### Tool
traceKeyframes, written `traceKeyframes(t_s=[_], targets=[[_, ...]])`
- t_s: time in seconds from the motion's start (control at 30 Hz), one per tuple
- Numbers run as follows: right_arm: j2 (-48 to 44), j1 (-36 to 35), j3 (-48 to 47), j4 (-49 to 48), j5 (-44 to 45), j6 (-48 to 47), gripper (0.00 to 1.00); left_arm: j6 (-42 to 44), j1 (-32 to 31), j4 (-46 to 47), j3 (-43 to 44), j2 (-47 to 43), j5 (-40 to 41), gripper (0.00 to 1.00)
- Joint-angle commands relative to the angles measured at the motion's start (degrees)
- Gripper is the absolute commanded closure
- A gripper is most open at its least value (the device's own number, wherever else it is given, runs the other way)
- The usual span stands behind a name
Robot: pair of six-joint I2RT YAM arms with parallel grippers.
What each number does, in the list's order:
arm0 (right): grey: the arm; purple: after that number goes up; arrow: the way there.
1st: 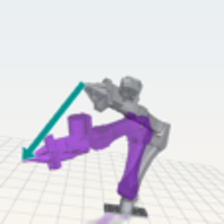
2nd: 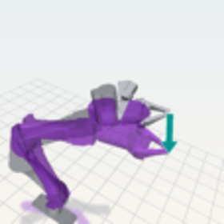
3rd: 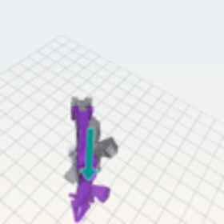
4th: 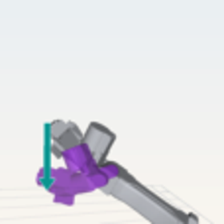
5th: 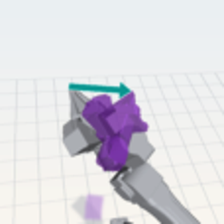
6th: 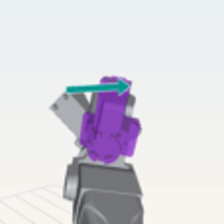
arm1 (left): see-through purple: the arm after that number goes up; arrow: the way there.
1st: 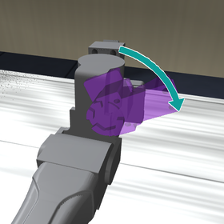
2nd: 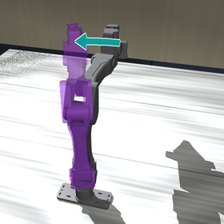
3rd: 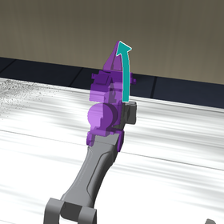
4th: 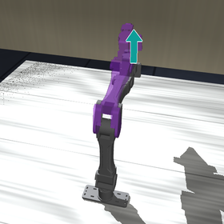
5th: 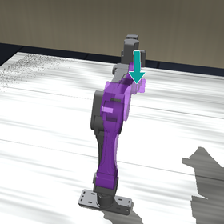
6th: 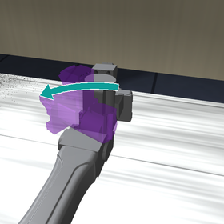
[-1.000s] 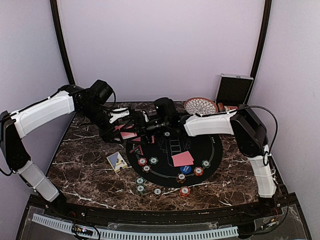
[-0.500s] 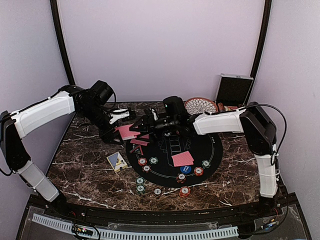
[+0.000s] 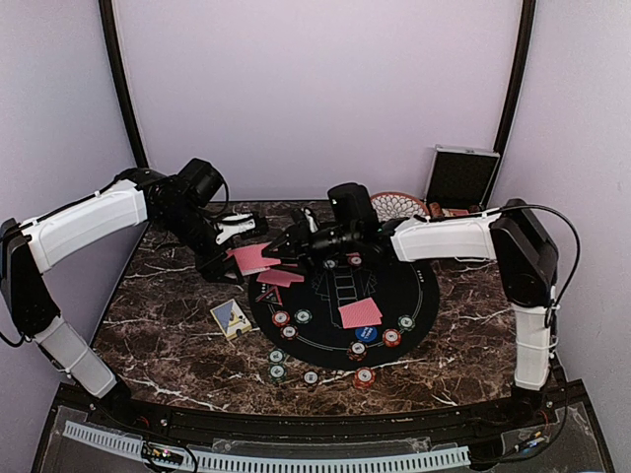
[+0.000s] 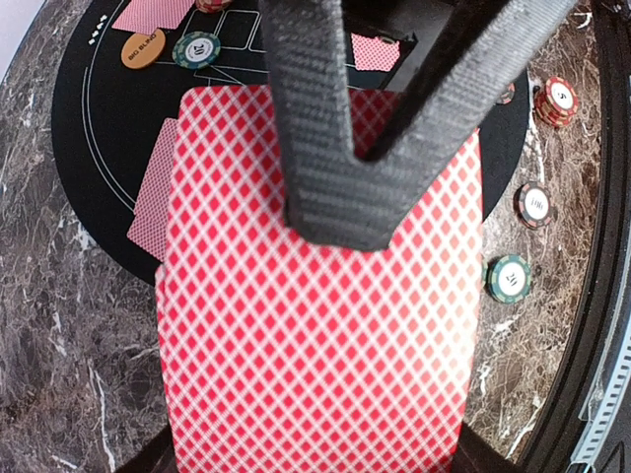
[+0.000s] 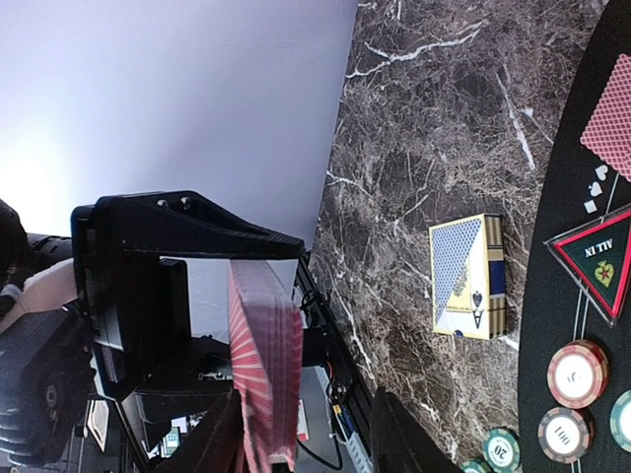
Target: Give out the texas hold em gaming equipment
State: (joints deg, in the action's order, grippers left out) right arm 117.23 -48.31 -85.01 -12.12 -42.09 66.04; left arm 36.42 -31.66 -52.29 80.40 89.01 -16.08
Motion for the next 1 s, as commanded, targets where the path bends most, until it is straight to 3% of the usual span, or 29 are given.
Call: traceKeyframes(t_s=[0.0, 0.37, 0.63, 0.77, 0.97], targets=[[-3.85, 0.41, 0.55, 0.28, 0.37, -0.61, 0.61, 0.39, 0.02, 0.76, -0.23, -2.58, -1.19, 1.00], [-4.96, 0.77, 2.35, -5.08, -1.44, 3.95, 0.81, 0.48, 0.02, 0.78, -0.34, -2.48, -0.57, 1.00], [-4.72, 0.82, 2.75, -5.94, -2.48, 5.03, 0.91, 0.49, 0.02, 0.59, -0.41, -2.55, -0.53, 1.00], [-5.56, 1.39, 2.66, -4.27, -2.46, 3.71, 0.99, 0.49, 0.02, 0.54, -0.42, -2.56, -0.48, 1.00], [-9.74, 3.81, 3.93, 2.37, -1.15, -1.51, 1.00, 0.56, 0.02, 0.76, -1.18, -2.87, 0.42, 1.00]])
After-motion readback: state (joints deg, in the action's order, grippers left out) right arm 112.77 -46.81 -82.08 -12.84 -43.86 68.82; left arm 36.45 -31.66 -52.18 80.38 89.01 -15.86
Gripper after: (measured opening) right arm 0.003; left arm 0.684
